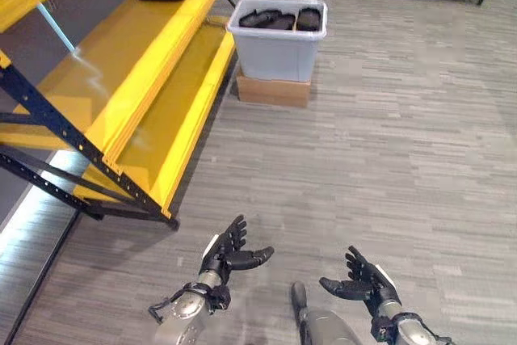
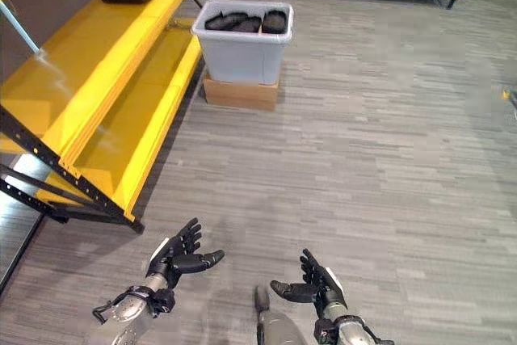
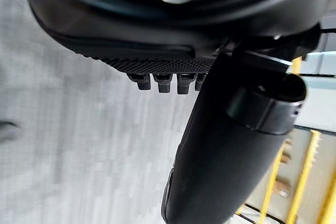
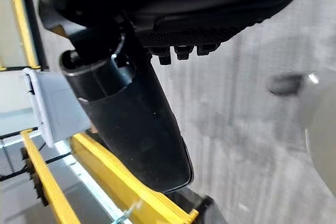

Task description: Move parts from the plastic box to the shelf.

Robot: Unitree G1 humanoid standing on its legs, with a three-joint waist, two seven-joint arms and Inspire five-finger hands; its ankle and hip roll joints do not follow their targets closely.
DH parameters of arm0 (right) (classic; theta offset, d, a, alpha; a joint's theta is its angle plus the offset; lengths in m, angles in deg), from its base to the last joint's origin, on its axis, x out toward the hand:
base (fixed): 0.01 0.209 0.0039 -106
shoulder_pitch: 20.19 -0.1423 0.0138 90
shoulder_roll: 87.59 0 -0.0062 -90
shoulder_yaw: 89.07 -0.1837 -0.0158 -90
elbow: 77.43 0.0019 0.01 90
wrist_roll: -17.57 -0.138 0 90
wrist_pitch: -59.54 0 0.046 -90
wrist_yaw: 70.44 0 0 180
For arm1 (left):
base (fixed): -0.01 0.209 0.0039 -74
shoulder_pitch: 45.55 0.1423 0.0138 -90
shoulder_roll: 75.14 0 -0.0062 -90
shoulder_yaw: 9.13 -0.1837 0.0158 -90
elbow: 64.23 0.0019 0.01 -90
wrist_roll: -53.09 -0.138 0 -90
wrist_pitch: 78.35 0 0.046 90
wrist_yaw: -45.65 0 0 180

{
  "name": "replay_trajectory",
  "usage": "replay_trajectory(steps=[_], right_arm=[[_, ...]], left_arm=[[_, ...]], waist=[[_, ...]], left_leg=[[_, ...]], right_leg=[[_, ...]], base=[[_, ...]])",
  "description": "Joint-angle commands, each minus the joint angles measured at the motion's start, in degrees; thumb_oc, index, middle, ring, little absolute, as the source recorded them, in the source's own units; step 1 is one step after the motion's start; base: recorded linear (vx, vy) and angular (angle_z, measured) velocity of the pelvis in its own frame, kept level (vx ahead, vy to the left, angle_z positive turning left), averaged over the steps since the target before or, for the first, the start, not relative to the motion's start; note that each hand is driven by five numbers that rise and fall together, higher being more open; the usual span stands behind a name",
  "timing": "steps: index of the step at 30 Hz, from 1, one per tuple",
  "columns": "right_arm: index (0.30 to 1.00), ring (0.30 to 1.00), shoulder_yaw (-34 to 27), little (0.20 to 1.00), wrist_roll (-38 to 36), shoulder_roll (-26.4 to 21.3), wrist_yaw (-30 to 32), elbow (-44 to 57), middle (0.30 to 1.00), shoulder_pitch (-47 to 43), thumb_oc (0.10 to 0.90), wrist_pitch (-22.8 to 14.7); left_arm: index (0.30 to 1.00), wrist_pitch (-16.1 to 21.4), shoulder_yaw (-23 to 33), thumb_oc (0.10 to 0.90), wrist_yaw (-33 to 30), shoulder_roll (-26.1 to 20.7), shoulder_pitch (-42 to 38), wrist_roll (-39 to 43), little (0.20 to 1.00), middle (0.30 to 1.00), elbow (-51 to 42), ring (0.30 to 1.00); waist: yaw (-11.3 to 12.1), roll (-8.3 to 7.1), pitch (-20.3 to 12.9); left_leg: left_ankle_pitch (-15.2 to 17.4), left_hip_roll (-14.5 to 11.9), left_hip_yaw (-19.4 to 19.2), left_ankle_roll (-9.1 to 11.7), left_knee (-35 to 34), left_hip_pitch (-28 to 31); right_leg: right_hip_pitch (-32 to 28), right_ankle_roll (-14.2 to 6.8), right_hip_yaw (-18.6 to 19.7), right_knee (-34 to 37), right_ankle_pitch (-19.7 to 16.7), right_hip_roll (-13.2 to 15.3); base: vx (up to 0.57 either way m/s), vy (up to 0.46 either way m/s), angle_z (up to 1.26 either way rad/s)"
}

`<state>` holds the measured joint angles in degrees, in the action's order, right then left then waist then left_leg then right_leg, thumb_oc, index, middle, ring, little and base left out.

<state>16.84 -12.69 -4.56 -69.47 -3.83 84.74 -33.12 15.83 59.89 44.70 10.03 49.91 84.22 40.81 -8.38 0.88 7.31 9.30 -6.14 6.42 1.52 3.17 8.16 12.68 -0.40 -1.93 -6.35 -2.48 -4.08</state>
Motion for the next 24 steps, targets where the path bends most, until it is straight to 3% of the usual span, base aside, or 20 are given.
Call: replay_trajectory(steps=[1, 2, 3, 5, 6, 7, 9, 10, 11, 12, 13, 14, 15, 18, 19, 21, 22, 24], right_arm=[[1.0, 1.0, -3.2, 1.0, -3.3, -1.3, -1.5, 7.0, 1.0, -2.4, 0.9, -6.6], [1.0, 1.0, -3.2, 1.0, -3.3, -1.3, -1.5, 7.0, 1.0, -2.4, 0.9, -6.6], [1.0, 1.0, -3.7, 1.0, -3.0, -1.8, -1.6, 6.9, 1.0, -2.0, 0.9, -6.8], [1.0, 1.0, -4.0, 1.0, -3.0, -2.3, -0.8, 7.1, 1.0, -2.4, 0.9, -6.9], [1.0, 1.0, -4.0, 1.0, -2.9, -2.8, -0.5, 7.6, 1.0, -2.5, 0.9, -7.1], [1.0, 1.0, -4.2, 1.0, -2.7, -3.0, -0.4, 7.3, 1.0, -2.6, 0.9, -7.1], [1.0, 1.0, -4.2, 1.0, -2.7, -3.2, 0.4, 7.4, 1.0, -2.7, 0.9, -7.1], [1.0, 1.0, -4.2, 1.0, -2.7, -3.2, 0.4, 7.4, 1.0, -2.7, 0.9, -7.1], [1.0, 1.0, -4.3, 1.0, -2.7, -3.4, 0.4, 7.4, 1.0, -2.6, 0.9, -7.4], [1.0, 1.0, -4.3, 1.0, -2.5, -3.4, 0.2, 7.4, 1.0, -2.0, 0.9, -7.4], [1.0, 1.0, -4.3, 1.0, -2.5, -3.4, 0.2, 7.4, 1.0, -2.0, 0.9, -7.4], [1.0, 1.0, -4.1, 1.0, -1.5, -3.4, 0.2, 7.2, 1.0, -1.3, 0.9, -7.4], [1.0, 1.0, -4.0, 1.0, -1.3, -3.4, 0.3, 7.0, 1.0, -1.3, 0.9, -7.3], [1.0, 1.0, -3.6, 1.0, -0.7, -3.0, 0.2, 6.6, 1.0, -1.5, 0.9, -6.6], [1.0, 1.0, -2.8, 1.0, -0.4, -2.2, -0.9, 7.3, 1.0, -1.4, 0.9, -5.9], [1.0, 1.0, -2.7, 1.0, -0.7, -1.6, -1.5, 7.7, 1.0, -1.7, 0.9, -5.8], [1.0, 1.0, -2.4, 1.0, -0.6, -1.3, -1.9, 8.1, 1.0, -1.9, 0.9, -5.4], [1.0, 1.0, -1.7, 1.0, -0.7, -0.3, -2.2, 8.2, 1.0, -2.6, 0.9, -5.2]], left_arm=[[1.0, 5.8, 1.2, 0.9, 1.7, -0.5, -4.9, -0.9, 1.0, 1.0, -4.3, 1.0], [1.0, 5.8, 1.2, 0.9, 1.7, -0.6, -4.9, -0.9, 1.0, 1.0, -4.3, 1.0], [1.0, 5.5, 1.3, 0.9, 2.2, -0.8, -4.6, -0.8, 1.0, 1.0, -4.9, 1.0], [1.0, 5.0, 1.4, 0.9, 2.1, -1.0, -4.5, -0.9, 1.0, 1.0, -5.2, 1.0], [1.0, 5.0, 1.6, 0.9, 1.8, -1.1, -4.1, -0.5, 1.0, 1.0, -5.4, 1.0], [1.0, 4.8, 1.9, 0.9, 1.6, -1.0, -3.6, -0.5, 1.0, 1.0, -5.6, 1.0], [1.0, 4.9, 2.7, 0.9, 1.3, -1.3, -2.2, -0.1, 1.0, 1.0, -6.1, 1.0], [1.0, 4.9, 2.7, 0.9, 1.3, -1.3, -2.2, 0.0, 1.0, 1.0, -6.1, 1.0], [1.0, 5.0, 3.1, 0.9, 1.2, -1.4, -1.3, 0.5, 1.0, 1.0, -6.2, 1.0], [1.0, 5.2, 3.5, 0.9, 1.2, -1.9, 0.0, 0.5, 1.0, 1.0, -6.2, 1.0], [1.0, 5.2, 3.5, 0.9, 1.2, -1.9, 0.0, 0.4, 1.0, 1.0, -6.2, 1.0], [1.0, 5.5, 3.7, 0.9, 1.0, -1.9, 0.6, -0.5, 1.0, 1.0, -5.9, 1.0], [1.0, 5.4, 3.8, 0.9, 1.0, -2.0, 0.7, -0.9, 1.0, 1.0, -5.8, 1.0], [1.0, 5.6, 4.6, 0.9, 1.0, -1.8, 1.3, -1.6, 1.0, 1.0, -5.5, 1.0], [1.0, 5.6, 5.3, 0.9, 1.3, -1.5, 2.3, -0.4, 1.0, 1.0, -5.7, 1.0], [1.0, 5.6, 5.0, 0.9, 1.3, -1.9, 1.5, -0.6, 1.0, 1.0, -6.5, 1.0], [1.0, 5.7, 5.0, 0.9, 1.2, -2.2, 1.2, -1.2, 1.0, 1.0, -6.9, 1.0], [1.0, 5.4, 4.6, 0.9, 0.8, -2.6, 0.3, -1.3, 1.0, 1.0, -7.3, 1.0]], waist=[[-1.3, 1.0, -4.4], [-1.4, 0.81, -4.5], [-0.4, -0.09, -4.0], [1.4, -2.79, -2.0], [2.3, -3.88, -0.7], [3.9, -4.5, 0.6], [5.8, -6.27, 1.9], [5.9, -6.3, 1.9], [6.4, -6.83, 2.0], [7.0, -6.51, 2.0], [7.1, -6.7, 2.0], [7.6, -5.3, 1.6], [7.8, -4.61, 1.2], [8.2, -3.53, 0.2], [8.8, -2.86, -1.4], [9.0, -3.25, -2.2], [9.6, -4.46, -2.5], [9.9, -5.82, -2.5]], left_leg=[[-16.1, 0.4, -1.0, 3.8, 7.6, 8.1], [-16.3, 0.6, -0.9, 3.8, 7.6, 7.9], [-22.7, 0.1, -1.2, 4.1, 20.3, 3.5], [-25.7, 3.0, 0.3, 2.4, 35.0, -4.2], [-24.0, 4.2, 0.4, 0.7, 39.2, -7.4], [-19.5, 6.0, 0.2, -0.8, 42.8, -12.4], [-14.3, 6.1, -3.0, -2.6, 39.7, -21.3], [-14.3, 6.2, -3.0, -2.6, 39.7, -21.3], [-13.5, 5.1, -4.4, -2.5, 32.5, -24.3], [-14.1, 3.2, -5.8, -1.4, 18.5, -24.4], [-14.6, 3.3, -5.9, -1.4, 17.8, -24.1], [-18.9, 3.0, -6.3, -0.3, -1.7, -22.8], [-20.4, 2.9, -6.2, 0.3, -7.1, -22.6], [-21.3, 3.5, -5.4, 1.2, -8.2, -23.7], [-22.1, 3.4, -4.1, 0.7, -8.2, -21.5], [-22.1, 4.6, -4.7, 0.2, -7.8, -20.3], [-19.8, 5.9, -5.5, -1.3, -5.6, -19.9], [-15.8, 7.8, -6.1, -3.3, -2.5, -19.0]], right_leg=[[2.3, -1.9, 2.8, 4.5, -6.2, -2.4], [2.4, -1.9, 2.9, 4.5, -6.3, -2.2], [-1.3, -0.2, 4.1, 4.8, -4.5, -3.1], [-4.7, 1.6, 6.6, 4.7, -3.7, -2.5], [-6.2, 2.2, 7.5, 4.8, -3.1, -2.1], [-8.1, 2.3, 8.7, 4.8, -2.5, -1.9], [-10.9, 1.7, 10.7, 5.1, -2.0, -0.8], [-10.9, 1.7, 10.8, 5.1, -2.0, -0.7], [-12.3, 1.3, 11.2, 5.2, -1.3, -0.3], [-14.7, 0.7, 12.4, 5.2, 0.8, -0.1], [-14.6, 0.7, 12.5, 5.2, 0.7, 0.0], [-17.4, 0.2, 12.8, 5.5, 2.6, -0.5], [-18.6, 0.2, 13.3, 5.6, 3.6, -0.7], [-21.5, -0.1, 14.6, 5.4, 5.3, -0.5], [-23.6, -0.5, 15.3, 4.3, 7.6, 1.0], [-23.7, -1.6, 15.4, 1.5, 8.1, 2.5], [-23.7, -2.9, 15.4, -1.9, 6.8, 4.5], [-20.7, -5.8, 16.0, -12.9, -2.4, 5.8]], base=[[0.28, -0.114, -0.05], [0.49, -0.23, -0.12], [0.44, -0.246, -0.12], [0.42, -0.284, -0.21], [0.28, -0.172, -0.19], [0.28, -0.106, -0.21], [0.21, -0.04, -0.53], [0.23, 0.014, -0.72], [0.41, 0.116, -0.35], [0.41, 0.112, -0.34], [0.58, 0.203, -0.28], [0.48, 0.157, -0.3], [0.48, 0.161, -0.25], [0.49, 0.202, -0.29], [0.5, 0.255, -0.57], [0.57, 0.284, -0.8], [0.47, 0.201, -0.54], [0.39, 0.154, -0.27]])
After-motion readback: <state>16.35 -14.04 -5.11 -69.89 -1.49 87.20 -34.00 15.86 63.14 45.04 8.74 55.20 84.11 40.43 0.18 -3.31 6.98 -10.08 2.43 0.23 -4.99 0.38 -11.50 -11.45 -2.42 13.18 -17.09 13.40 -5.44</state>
